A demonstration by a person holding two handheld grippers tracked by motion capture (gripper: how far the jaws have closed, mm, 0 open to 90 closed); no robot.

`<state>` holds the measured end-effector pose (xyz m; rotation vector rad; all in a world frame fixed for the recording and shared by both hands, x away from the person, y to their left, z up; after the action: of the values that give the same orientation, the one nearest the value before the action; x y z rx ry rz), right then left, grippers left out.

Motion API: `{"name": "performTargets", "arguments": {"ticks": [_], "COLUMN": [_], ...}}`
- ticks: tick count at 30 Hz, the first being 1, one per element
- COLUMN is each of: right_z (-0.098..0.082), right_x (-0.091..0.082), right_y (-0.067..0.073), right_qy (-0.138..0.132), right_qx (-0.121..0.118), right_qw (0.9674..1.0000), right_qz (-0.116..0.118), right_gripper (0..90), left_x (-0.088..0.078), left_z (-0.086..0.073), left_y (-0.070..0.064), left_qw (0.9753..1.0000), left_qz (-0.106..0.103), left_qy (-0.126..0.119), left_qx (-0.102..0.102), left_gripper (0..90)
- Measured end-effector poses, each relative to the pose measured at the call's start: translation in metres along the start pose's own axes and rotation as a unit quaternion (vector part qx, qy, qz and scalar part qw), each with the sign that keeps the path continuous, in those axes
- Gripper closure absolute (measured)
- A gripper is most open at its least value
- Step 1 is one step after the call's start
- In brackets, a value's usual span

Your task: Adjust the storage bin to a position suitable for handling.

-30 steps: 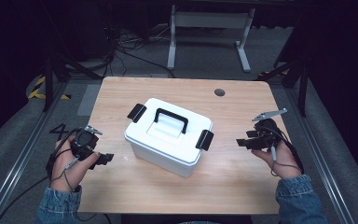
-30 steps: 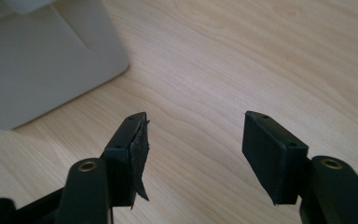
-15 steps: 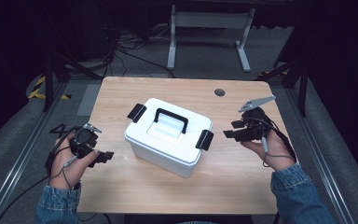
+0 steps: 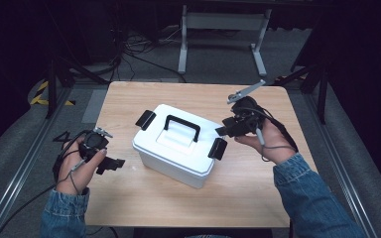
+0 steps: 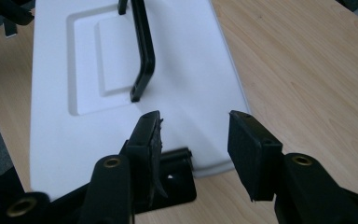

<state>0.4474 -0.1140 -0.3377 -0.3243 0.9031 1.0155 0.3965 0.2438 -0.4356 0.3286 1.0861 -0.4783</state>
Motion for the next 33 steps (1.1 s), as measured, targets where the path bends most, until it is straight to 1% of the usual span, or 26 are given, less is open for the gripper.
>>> {"name": "performTargets", "arguments": {"ticks": [2,3,4,5,7,8,9,10,11,12,13,14,17,18,19,20,23,25,26,27,28,30,31,33], "right_z": [0.007,0.01,0.01,0.014,0.021,0.025,0.025,0.027,0.03,0.032,0.032,0.035,0.039,0.042,0.042,0.044,0.046,0.047,0.047,0.047,0.048,0.047,0.047,0.047], "right_x": [0.004,0.006,0.006,0.009,0.015,0.02,0.02,0.022,0.028,0.03,0.03,0.035,0.039,0.044,0.044,0.05,0.054,0.06,0.062,0.062,0.063,0.065,0.066,0.066], "right_y": [0.003,0.005,0.005,0.008,0.012,0.015,0.015,0.016,0.017,0.017,0.017,0.019,0.021,0.022,0.022,0.022,0.021,0.022,0.022,0.022,0.022,0.024,0.025,0.026], "right_qy": [0.006,0.01,0.01,0.011,0.012,0.013,0.013,0.012,0.016,0.017,0.017,0.017,0.017,0.021,0.021,0.026,0.029,0.034,0.038,0.038,0.04,0.047,0.05,0.05], "right_qx": [0.0,0.002,0.002,0.002,-0.005,-0.009,-0.009,-0.011,-0.016,-0.016,-0.016,-0.018,-0.017,-0.021,-0.021,-0.023,-0.021,-0.018,-0.02,-0.02,-0.022,-0.027,-0.035,-0.037], "right_qw": [1.0,0.9999,0.9999,0.9999,0.9998,0.9997,0.9997,0.9997,0.9994,0.9993,0.9993,0.999,0.9989,0.9987,0.9987,0.9985,0.9985,0.9982,0.9981,0.9981,0.9979,0.9976,0.9972,0.9972], "right_qz": [0.003,0.005,0.005,0.007,0.012,0.017,0.017,0.018,0.025,0.029,0.029,0.037,0.041,0.042,0.042,0.043,0.041,0.046,0.045,0.045,0.046,0.043,0.043,0.042], "right_gripper": [54.9,54.9,54.9,55.0,55.1,56.9,56.9,57.8,58.3,58.2,58.2,58.1,58.1,59.0,59.0,61.0,62.9,66.7,69.3,69.3,70.9,77.1,80.1,80.8], "left_x": [0.0,0.0,0.0,0.001,0.001,0.002,0.002,0.002,0.003,0.004,0.004,0.005,0.006,0.007,0.007,0.008,0.008,0.008,0.008,0.008,0.008,0.008,0.008,0.008], "left_z": [0.003,0.004,0.004,0.006,0.009,0.013,0.013,0.014,0.016,0.017,0.017,0.018,0.021,0.022,0.022,0.023,0.023,0.023,0.023,0.023,0.023,0.023,0.023,0.023], "left_y": [0.002,0.003,0.003,0.004,0.005,0.007,0.007,0.008,0.007,0.008,0.008,0.007,0.007,0.007,0.007,0.006,0.005,0.005,0.005,0.005,0.005,0.005,0.005,0.005], "left_qw": [1.0,1.0,1.0,1.0,1.0,1.0,1.0,0.9999,0.9999,0.9999,0.9999,0.9998,0.9998,0.9998,0.9998,0.9997,0.9997,0.9997,0.9997,0.9997,0.9996,0.9996,0.9996,0.9996], "left_qz": [-0.001,0.0,0.0,-0.003,-0.003,-0.006,-0.006,-0.007,-0.012,-0.013,-0.013,-0.016,-0.017,-0.016,-0.016,-0.018,-0.019,-0.018,-0.018,-0.019,-0.018,-0.019,-0.02,-0.019], "left_qy": [0.001,0.001,0.001,0.001,-0.002,-0.007,-0.007,-0.007,-0.005,-0.006,-0.006,-0.006,-0.005,-0.005,-0.005,-0.006,-0.004,-0.003,-0.003,-0.003,-0.004,-0.005,-0.005,-0.004], "left_qx": [-0.002,0.002,0.002,-0.001,0.0,-0.002,-0.002,0.003,0.003,0.008,0.008,0.008,0.009,0.013,0.013,0.013,0.016,0.018,0.018,0.019,0.02,0.019,0.02,0.018], "left_gripper": [17.1,17.1,17.1,17.1,17.1,17.1,17.1,17.1,17.0,17.1,17.0,17.0,17.0,17.0,17.1,17.1,17.0,17.1,17.1,17.1,17.0,17.1,17.0,17.0]}}
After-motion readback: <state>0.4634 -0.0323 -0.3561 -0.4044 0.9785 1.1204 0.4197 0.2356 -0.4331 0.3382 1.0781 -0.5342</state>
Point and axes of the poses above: each handheld gripper's, and its own axes: x roughly forward along the jaws, z roughly out of its top, y roughly to its left, the point moved 7 cm from there along x, roughly forward along the jaws, and after that the axes turned 7 degrees about z, right-handed, at the moved point
